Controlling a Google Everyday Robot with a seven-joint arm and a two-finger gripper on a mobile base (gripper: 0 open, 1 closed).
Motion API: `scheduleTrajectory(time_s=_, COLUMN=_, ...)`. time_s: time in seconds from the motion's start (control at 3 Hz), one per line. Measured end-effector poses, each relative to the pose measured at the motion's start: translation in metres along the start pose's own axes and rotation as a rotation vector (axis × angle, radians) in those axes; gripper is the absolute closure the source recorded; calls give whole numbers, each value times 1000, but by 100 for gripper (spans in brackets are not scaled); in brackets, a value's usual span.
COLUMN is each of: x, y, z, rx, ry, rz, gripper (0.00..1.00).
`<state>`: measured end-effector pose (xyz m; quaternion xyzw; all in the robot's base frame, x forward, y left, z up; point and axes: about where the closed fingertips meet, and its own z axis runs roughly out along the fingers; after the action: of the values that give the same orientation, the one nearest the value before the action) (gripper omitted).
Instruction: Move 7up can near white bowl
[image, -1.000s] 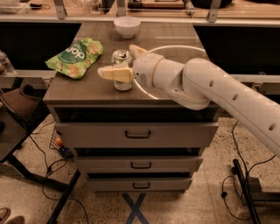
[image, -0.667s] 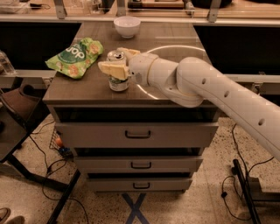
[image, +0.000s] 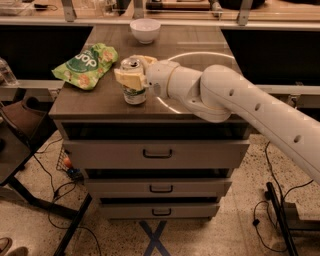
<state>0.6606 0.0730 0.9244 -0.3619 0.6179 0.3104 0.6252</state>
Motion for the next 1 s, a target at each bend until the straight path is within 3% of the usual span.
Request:
scheduleTrajectory(time_s=0.33, x=-1, y=2, z=1, rx=-3, ry=-1, rz=0, gripper=100)
scheduleTrajectory(time_s=0.67, x=-1, y=1, z=2, rx=-4, ry=-1, rz=0, gripper=100)
scheduleTrajectory(time_s=1.0, x=-16, y=-18, z=-2, rx=16, ry=18, rz=0, gripper=100)
